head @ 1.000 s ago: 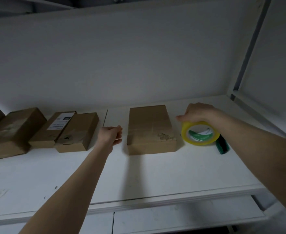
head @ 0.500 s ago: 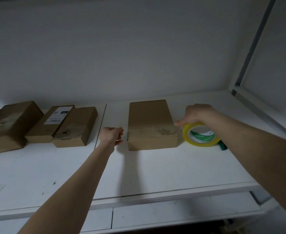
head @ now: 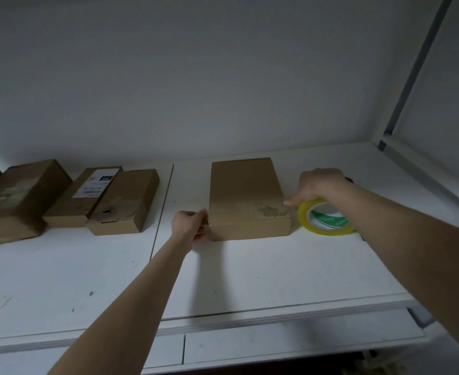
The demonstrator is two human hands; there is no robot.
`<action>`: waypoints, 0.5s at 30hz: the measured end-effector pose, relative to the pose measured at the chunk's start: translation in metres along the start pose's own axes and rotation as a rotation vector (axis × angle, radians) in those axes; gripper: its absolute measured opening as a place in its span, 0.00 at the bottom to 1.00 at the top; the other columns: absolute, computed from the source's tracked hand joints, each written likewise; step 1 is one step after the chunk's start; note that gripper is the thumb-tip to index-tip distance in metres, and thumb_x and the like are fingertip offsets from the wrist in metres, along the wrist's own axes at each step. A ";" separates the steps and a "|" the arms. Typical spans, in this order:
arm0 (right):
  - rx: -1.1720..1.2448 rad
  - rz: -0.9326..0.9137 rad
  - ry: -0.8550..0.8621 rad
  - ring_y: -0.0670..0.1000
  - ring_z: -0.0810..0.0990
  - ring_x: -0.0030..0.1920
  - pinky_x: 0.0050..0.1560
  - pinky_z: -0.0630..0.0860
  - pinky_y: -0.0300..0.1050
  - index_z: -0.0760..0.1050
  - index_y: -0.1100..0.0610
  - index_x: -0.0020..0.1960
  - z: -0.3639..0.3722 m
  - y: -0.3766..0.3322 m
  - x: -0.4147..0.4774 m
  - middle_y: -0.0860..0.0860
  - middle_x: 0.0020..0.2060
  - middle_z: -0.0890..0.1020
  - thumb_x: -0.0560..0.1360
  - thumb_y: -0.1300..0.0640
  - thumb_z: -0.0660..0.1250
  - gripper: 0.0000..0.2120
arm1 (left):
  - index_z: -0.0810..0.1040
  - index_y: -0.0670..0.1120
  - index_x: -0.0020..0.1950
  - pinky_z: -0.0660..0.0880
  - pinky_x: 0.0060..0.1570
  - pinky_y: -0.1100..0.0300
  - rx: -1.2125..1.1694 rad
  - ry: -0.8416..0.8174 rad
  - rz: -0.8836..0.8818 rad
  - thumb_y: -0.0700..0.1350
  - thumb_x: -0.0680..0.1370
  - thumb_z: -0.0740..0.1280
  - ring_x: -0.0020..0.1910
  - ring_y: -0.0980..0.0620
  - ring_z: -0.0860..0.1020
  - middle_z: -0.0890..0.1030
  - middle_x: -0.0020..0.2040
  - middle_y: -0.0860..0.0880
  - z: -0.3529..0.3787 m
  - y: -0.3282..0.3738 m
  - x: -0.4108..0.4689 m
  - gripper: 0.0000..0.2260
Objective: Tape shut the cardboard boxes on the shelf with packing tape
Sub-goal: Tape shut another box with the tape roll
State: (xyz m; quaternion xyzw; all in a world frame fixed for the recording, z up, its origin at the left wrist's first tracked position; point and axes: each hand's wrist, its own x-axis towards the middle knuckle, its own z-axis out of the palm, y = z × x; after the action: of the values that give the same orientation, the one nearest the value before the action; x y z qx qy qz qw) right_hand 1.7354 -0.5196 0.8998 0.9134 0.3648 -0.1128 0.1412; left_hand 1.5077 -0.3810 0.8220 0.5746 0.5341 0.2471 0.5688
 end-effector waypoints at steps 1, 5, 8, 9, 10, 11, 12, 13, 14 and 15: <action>-0.003 0.000 0.003 0.55 0.77 0.55 0.46 0.69 0.45 0.73 0.52 0.60 0.001 -0.001 0.001 0.52 0.54 0.78 0.66 0.24 0.62 0.37 | 0.74 0.41 0.33 0.70 0.25 0.64 0.020 -0.010 -0.007 0.44 0.78 0.66 0.26 0.50 0.70 0.73 0.30 0.46 0.002 0.000 0.000 0.14; 0.003 -0.010 0.001 0.55 0.78 0.56 0.48 0.70 0.45 0.72 0.52 0.55 0.003 -0.001 0.002 0.52 0.48 0.76 0.67 0.25 0.63 0.33 | 0.74 0.40 0.46 0.70 0.22 0.64 0.248 -0.065 -0.004 0.50 0.81 0.59 0.28 0.48 0.73 0.74 0.37 0.43 0.006 0.001 0.004 0.13; 0.022 -0.016 0.008 0.55 0.78 0.55 0.49 0.71 0.46 0.70 0.52 0.51 0.004 -0.001 0.001 0.52 0.47 0.76 0.67 0.25 0.63 0.31 | 0.70 0.45 0.66 0.76 0.35 0.58 0.488 -0.047 0.042 0.55 0.81 0.59 0.41 0.43 0.80 0.80 0.50 0.40 -0.002 0.002 0.008 0.19; 0.027 -0.018 0.009 0.55 0.78 0.55 0.49 0.71 0.46 0.70 0.53 0.51 0.004 -0.001 0.001 0.52 0.47 0.76 0.68 0.26 0.63 0.31 | 0.68 0.44 0.69 0.78 0.41 0.55 0.585 0.000 0.116 0.53 0.81 0.60 0.46 0.42 0.81 0.80 0.55 0.39 -0.005 0.003 0.010 0.21; 0.025 -0.019 0.011 0.55 0.78 0.55 0.48 0.71 0.46 0.70 0.53 0.51 0.004 -0.001 0.001 0.52 0.48 0.76 0.68 0.26 0.63 0.31 | 0.68 0.42 0.70 0.78 0.48 0.52 0.627 0.045 0.190 0.51 0.81 0.60 0.51 0.41 0.80 0.79 0.58 0.39 -0.006 0.003 0.013 0.21; 0.025 -0.019 0.012 0.55 0.78 0.54 0.48 0.70 0.46 0.70 0.53 0.51 0.004 -0.001 0.001 0.52 0.49 0.77 0.68 0.26 0.63 0.31 | 0.70 0.39 0.69 0.77 0.54 0.50 0.628 0.059 0.241 0.49 0.81 0.59 0.54 0.40 0.79 0.79 0.59 0.39 -0.004 0.007 0.012 0.19; 0.023 -0.020 0.012 0.55 0.78 0.53 0.48 0.70 0.46 0.70 0.53 0.51 0.005 -0.001 0.001 0.52 0.50 0.78 0.67 0.25 0.63 0.31 | 0.72 0.38 0.66 0.75 0.57 0.50 0.568 0.024 0.249 0.48 0.82 0.59 0.54 0.40 0.79 0.80 0.57 0.39 0.001 0.010 0.009 0.18; 0.022 -0.020 0.012 0.55 0.77 0.52 0.47 0.71 0.45 0.70 0.53 0.51 0.005 -0.001 0.002 0.52 0.50 0.78 0.67 0.25 0.63 0.32 | 0.76 0.36 0.60 0.75 0.56 0.51 0.467 -0.048 0.223 0.48 0.82 0.59 0.52 0.42 0.80 0.81 0.53 0.41 0.009 0.013 0.002 0.17; 0.022 -0.020 0.015 0.54 0.77 0.50 0.47 0.71 0.45 0.71 0.53 0.51 0.004 -0.001 0.002 0.52 0.49 0.78 0.67 0.25 0.63 0.32 | 0.78 0.36 0.54 0.75 0.52 0.54 0.356 -0.127 0.176 0.49 0.82 0.59 0.46 0.45 0.80 0.81 0.46 0.43 0.018 0.013 -0.005 0.16; 0.026 -0.021 0.018 0.54 0.76 0.48 0.47 0.71 0.45 0.71 0.53 0.50 0.005 -0.001 0.002 0.52 0.48 0.78 0.67 0.25 0.63 0.31 | 0.79 0.37 0.47 0.72 0.48 0.57 0.276 -0.168 0.129 0.48 0.82 0.60 0.41 0.48 0.78 0.80 0.41 0.45 0.026 0.013 -0.012 0.16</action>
State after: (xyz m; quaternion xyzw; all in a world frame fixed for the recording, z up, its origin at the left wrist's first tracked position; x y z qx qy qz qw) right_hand 1.7351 -0.5193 0.8948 0.9122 0.3742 -0.1106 0.1249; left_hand 1.5312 -0.3990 0.8319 0.6990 0.4756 0.1585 0.5099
